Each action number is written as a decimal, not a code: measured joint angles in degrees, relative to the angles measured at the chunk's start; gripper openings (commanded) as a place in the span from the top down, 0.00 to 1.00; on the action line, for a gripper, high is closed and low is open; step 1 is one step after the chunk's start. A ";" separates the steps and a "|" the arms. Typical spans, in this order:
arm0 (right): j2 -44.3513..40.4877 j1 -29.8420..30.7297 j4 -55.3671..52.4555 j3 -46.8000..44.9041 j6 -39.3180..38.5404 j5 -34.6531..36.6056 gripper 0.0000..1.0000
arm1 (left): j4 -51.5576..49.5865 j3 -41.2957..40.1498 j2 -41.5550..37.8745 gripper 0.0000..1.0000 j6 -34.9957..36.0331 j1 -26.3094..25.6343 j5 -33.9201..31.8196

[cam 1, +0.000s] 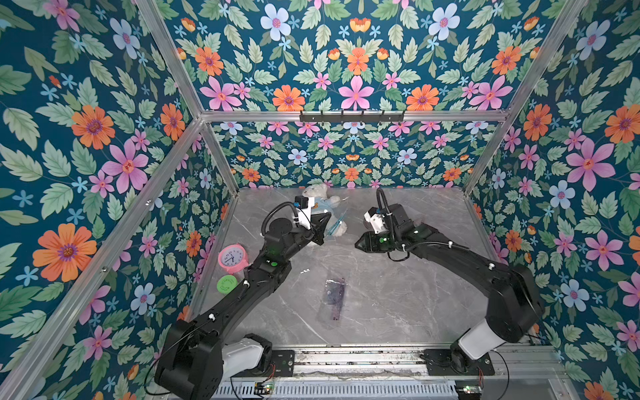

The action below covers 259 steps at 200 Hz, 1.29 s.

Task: Open the ruler set and take out the ruler
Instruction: Take out the ruler from the ruler set bag.

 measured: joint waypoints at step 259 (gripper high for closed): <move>6.03 3.91 2.95 9.70 5.92 -0.59 0.67 | 0.92 8.87 12.70 1.00 2.86 -6.32 -1.20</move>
